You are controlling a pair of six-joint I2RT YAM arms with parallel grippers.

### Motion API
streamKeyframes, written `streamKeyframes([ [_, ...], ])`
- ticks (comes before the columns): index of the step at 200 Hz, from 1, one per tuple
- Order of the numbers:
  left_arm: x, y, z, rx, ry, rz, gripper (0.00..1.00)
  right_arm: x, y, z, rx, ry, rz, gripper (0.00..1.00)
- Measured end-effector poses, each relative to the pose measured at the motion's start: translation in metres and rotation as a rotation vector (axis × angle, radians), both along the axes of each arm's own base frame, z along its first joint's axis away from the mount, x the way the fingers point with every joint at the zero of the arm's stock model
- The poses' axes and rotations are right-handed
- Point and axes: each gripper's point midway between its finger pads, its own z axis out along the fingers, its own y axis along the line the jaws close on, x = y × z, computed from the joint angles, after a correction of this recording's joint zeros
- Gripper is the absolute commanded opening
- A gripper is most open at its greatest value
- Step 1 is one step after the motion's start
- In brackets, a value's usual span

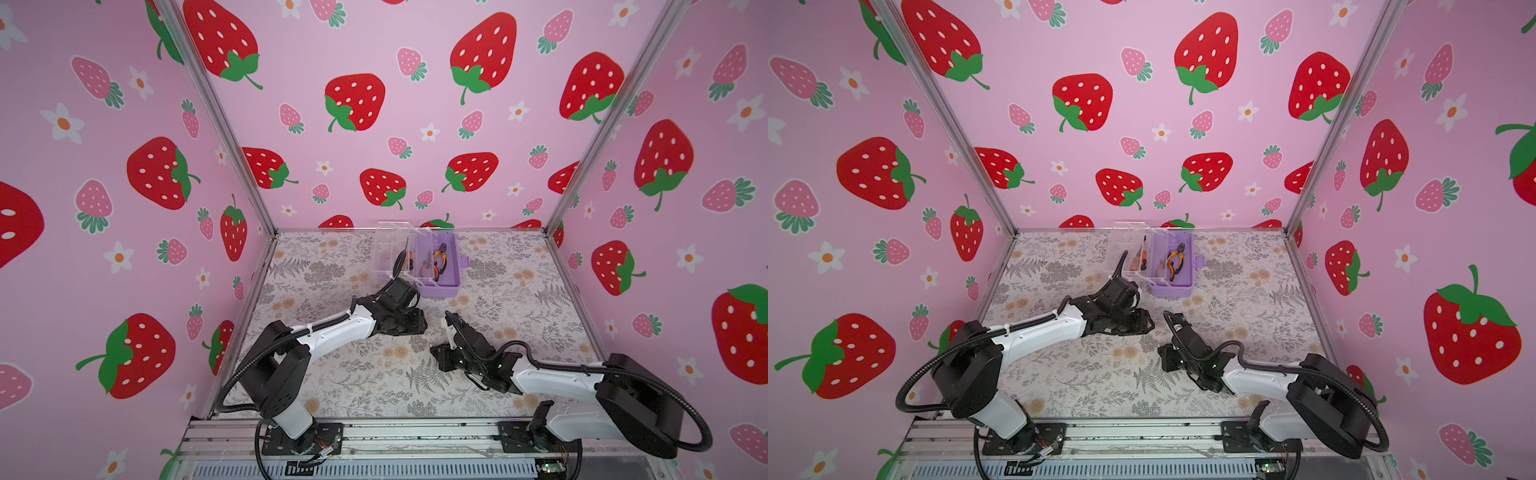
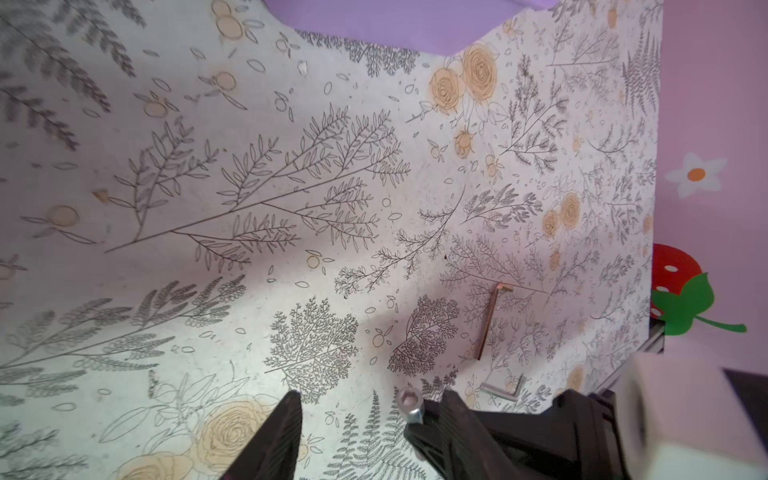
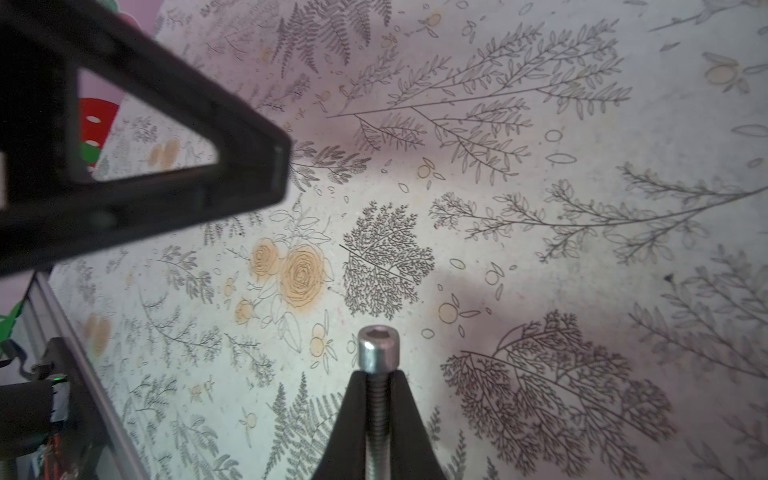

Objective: Pack the tool kit
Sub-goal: 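Pass the silver bolt from the right gripper into the left gripper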

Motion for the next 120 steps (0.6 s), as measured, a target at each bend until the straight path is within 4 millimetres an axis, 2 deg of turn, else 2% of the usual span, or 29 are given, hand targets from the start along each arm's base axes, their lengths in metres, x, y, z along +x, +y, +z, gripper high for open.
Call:
streamKeyframes([
  [55,-0.007,-0.021,0.002,-0.062,0.014,-0.024,0.52,0.004,0.007,0.024,0.134,-0.025,0.03,0.0],
  [91,-0.013,-0.029,0.003,-0.082,0.029,-0.03,0.44,0.011,0.008,0.035,0.185,-0.038,0.029,0.0],
  [120,-0.016,-0.033,-0.006,-0.071,0.048,-0.033,0.36,0.013,0.007,0.036,0.198,-0.033,0.029,0.0],
])
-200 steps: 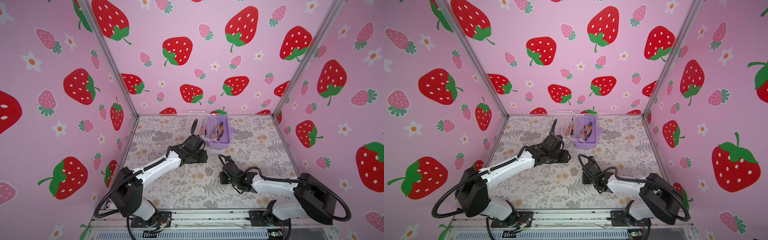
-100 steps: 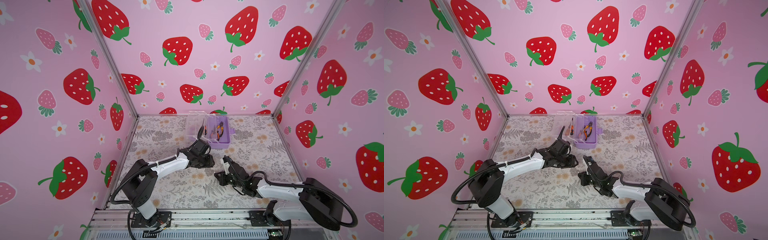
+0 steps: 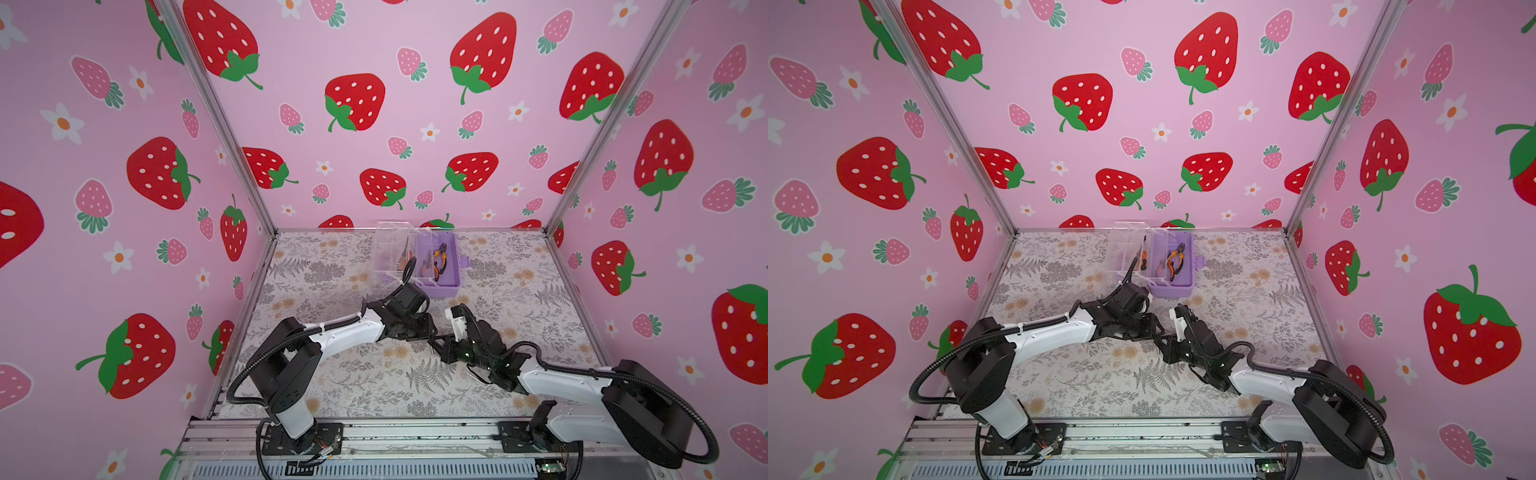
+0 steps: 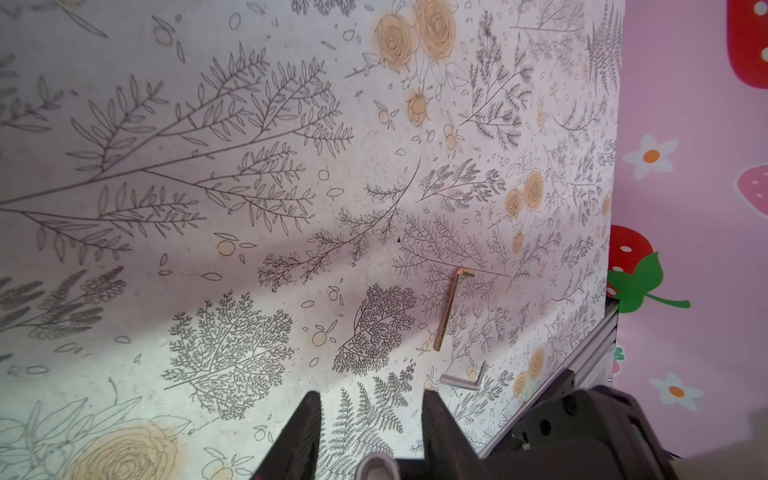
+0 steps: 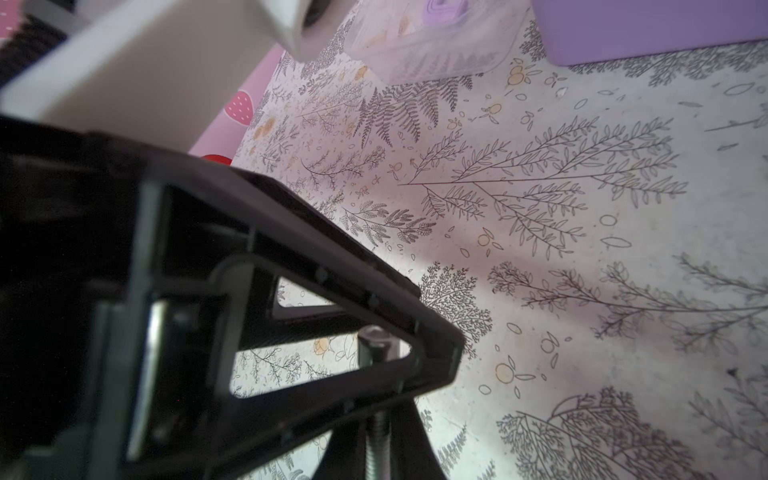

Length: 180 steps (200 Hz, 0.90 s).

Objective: Pack the tool kit
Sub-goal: 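Pass the silver bolt from the right gripper into the left gripper, then carry the bolt over the box with the left gripper while the right draws back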

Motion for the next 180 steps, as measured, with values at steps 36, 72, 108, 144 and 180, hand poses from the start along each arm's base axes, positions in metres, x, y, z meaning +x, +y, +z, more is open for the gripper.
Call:
streamKeyframes([
  [36,0.002,-0.006,-0.001,-0.003,0.01,0.009,0.12,0.001,-0.002,0.0,0.008,0.011,-0.004,0.0],
  [72,0.007,-0.01,0.003,-0.008,0.01,0.032,0.0,0.005,-0.004,0.003,0.025,0.017,-0.024,0.0],
  [108,0.009,-0.008,0.007,0.01,0.009,0.043,0.0,0.008,-0.002,0.007,0.051,0.013,-0.034,0.22],
  [144,0.017,-0.007,0.019,0.034,-0.018,0.045,0.0,0.009,0.0,0.014,0.082,0.0,-0.032,0.54],
  [180,0.035,0.013,0.024,0.093,-0.046,0.076,0.0,0.009,-0.005,0.027,0.111,-0.035,-0.038,0.62],
])
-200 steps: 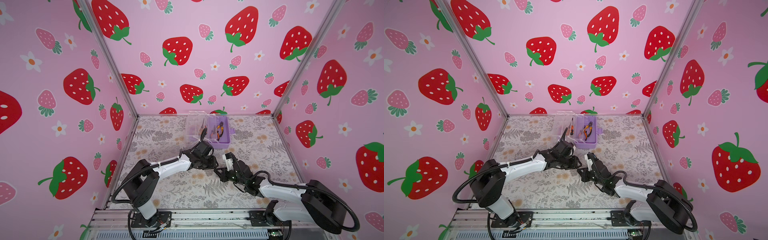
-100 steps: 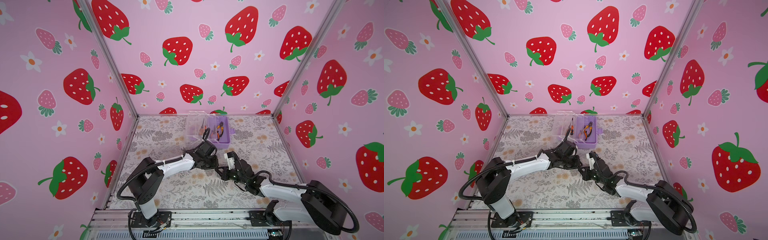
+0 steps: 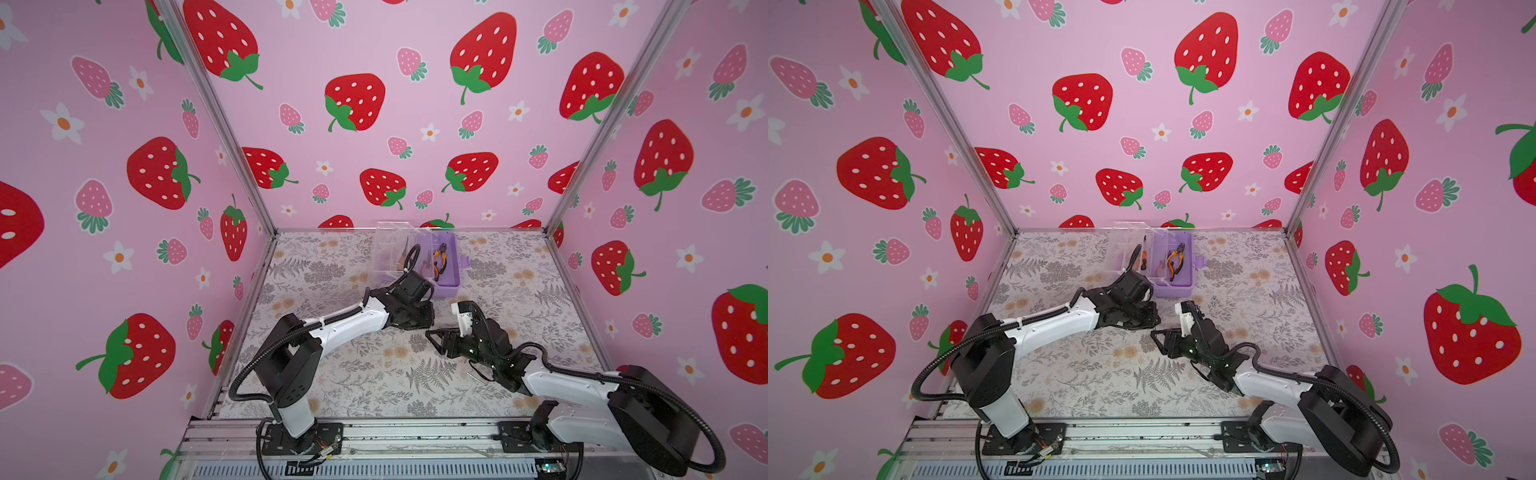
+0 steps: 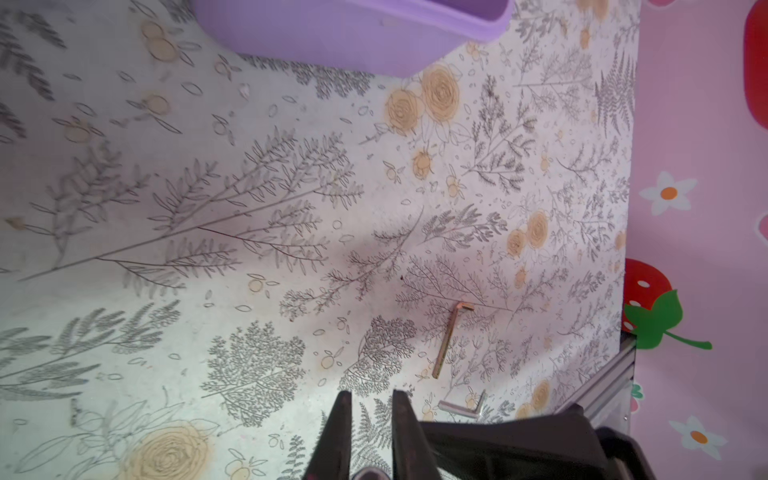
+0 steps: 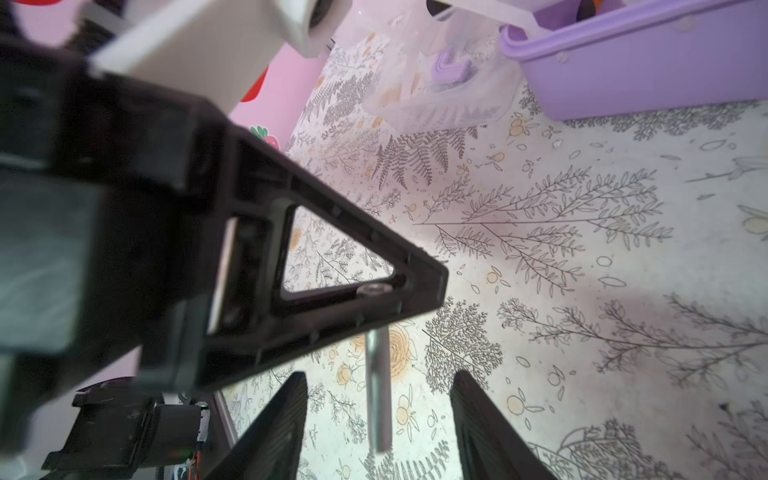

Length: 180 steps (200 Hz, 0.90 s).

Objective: Pack the tool kit
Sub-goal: 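Carry the bolt over the box with the left gripper while the right draws back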

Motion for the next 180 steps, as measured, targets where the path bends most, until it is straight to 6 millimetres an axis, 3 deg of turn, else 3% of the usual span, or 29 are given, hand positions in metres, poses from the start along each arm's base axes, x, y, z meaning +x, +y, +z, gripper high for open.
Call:
streamKeyframes([
  [30,0.016,0.027,0.005,0.063,-0.026,0.049,0.0,-0.003,-0.01,0.001,-0.003,-0.018,-0.017,0.67],
  [58,0.031,0.052,0.028,0.102,-0.075,0.092,0.0,-0.004,-0.027,-0.012,-0.044,-0.012,-0.056,0.69],
  [102,0.062,0.094,0.104,0.151,-0.259,0.18,0.0,-0.006,-0.055,-0.036,-0.108,0.007,-0.118,0.71],
  [132,0.094,0.124,0.15,0.19,-0.374,0.265,0.0,-0.001,-0.065,-0.038,-0.134,-0.008,-0.14,0.71],
  [158,0.128,0.132,0.158,0.241,-0.409,0.296,0.0,0.003,-0.071,-0.039,-0.16,-0.026,-0.149,0.71],
  [180,0.164,0.124,0.147,0.299,-0.409,0.286,0.0,0.006,-0.076,-0.038,-0.174,-0.043,-0.157,0.71],
])
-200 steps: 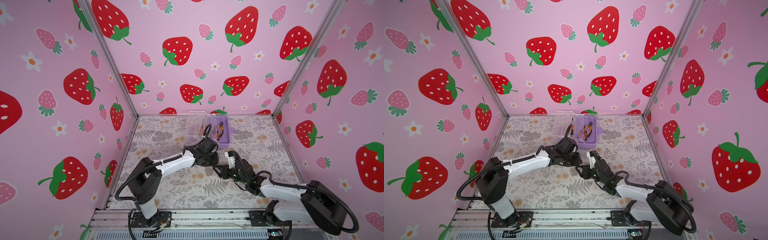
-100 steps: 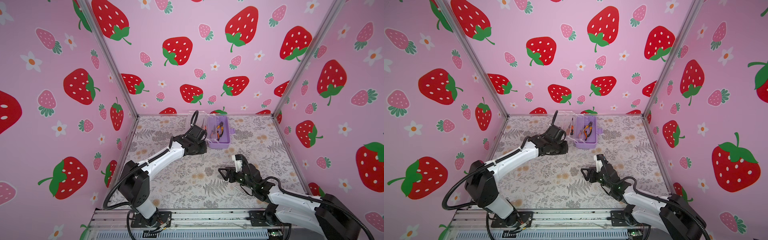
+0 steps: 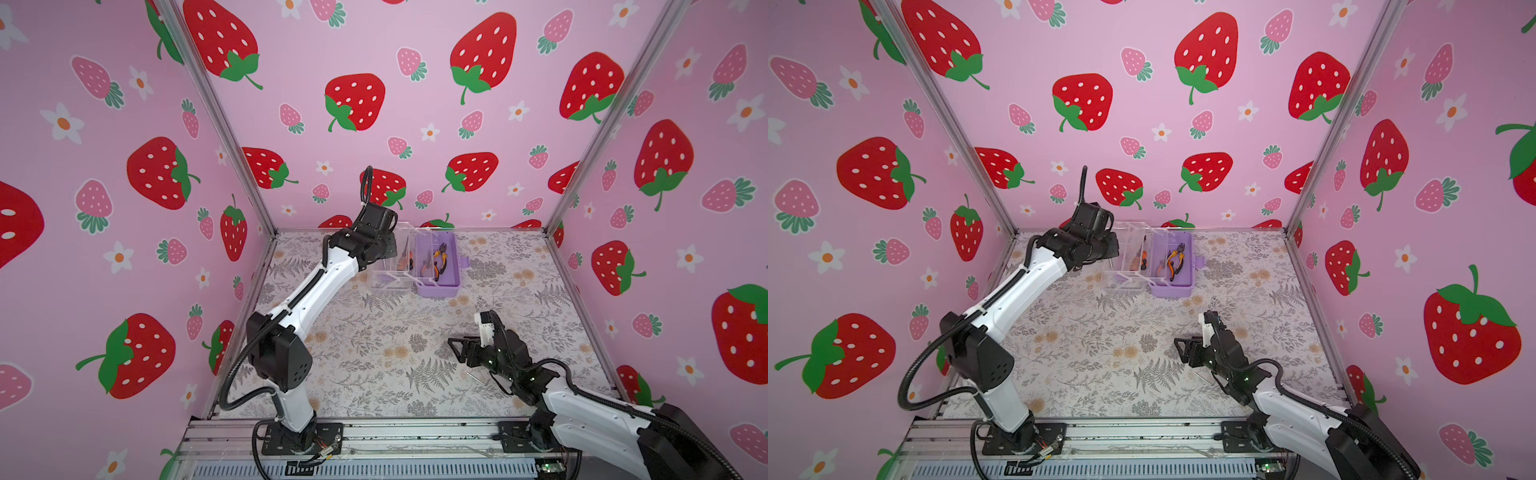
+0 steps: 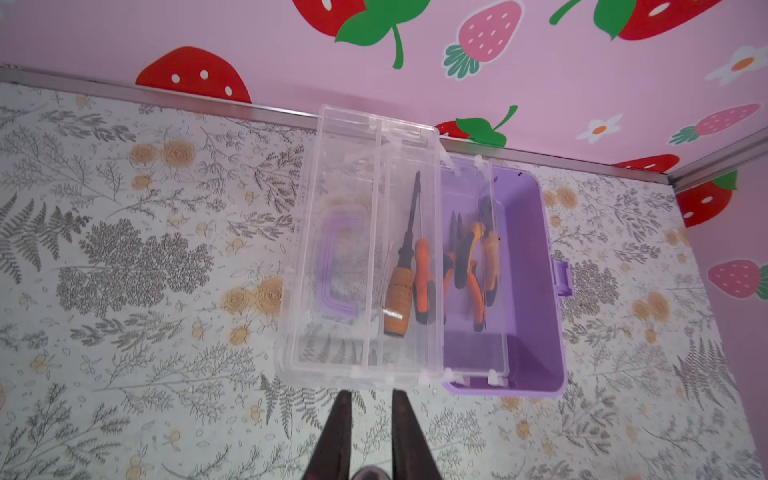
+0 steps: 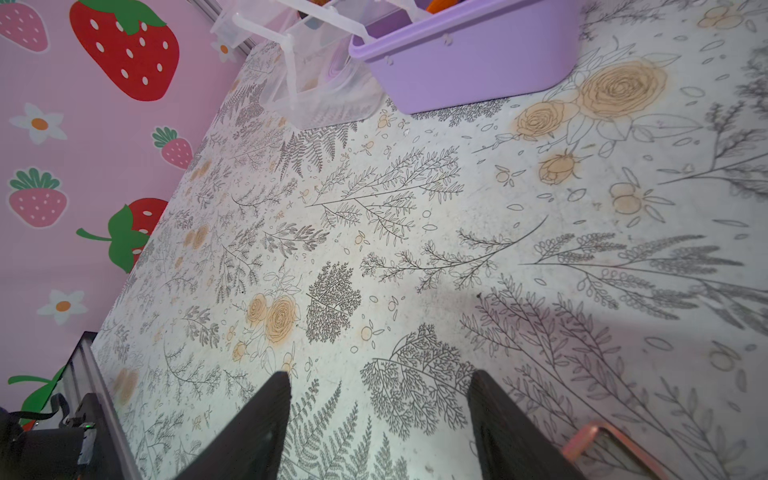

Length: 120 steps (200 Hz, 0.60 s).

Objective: Pack the tool kit
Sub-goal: 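Carry the bolt over the box with the left gripper while the right draws back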

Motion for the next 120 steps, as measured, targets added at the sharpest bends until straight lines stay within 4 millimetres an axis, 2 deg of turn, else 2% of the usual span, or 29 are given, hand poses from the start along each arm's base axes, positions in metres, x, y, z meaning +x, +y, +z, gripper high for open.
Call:
streamKeyframes([
  [25,0.04,-0.006,-0.025,0.044,0.046,0.004,0.0,0.003,-0.006,0.008,0.002,-0.03,-0.012,0.71],
  [52,0.072,0.008,-0.059,0.086,0.113,0.036,0.0,0.005,-0.011,0.026,0.033,-0.083,-0.025,0.73],
  [83,0.081,0.025,-0.087,0.114,0.181,0.053,0.0,0.005,-0.018,0.037,0.044,-0.123,-0.039,0.74],
  [105,0.081,0.025,-0.097,0.108,0.208,0.042,0.01,0.005,-0.021,0.036,0.038,-0.123,-0.045,0.74],
  [119,0.079,0.021,-0.102,0.104,0.22,0.031,0.05,0.005,-0.022,0.034,0.031,-0.116,-0.047,0.74],
  [120,0.079,0.021,-0.102,0.104,0.22,0.03,0.07,0.005,-0.022,0.034,0.031,-0.115,-0.047,0.74],
])
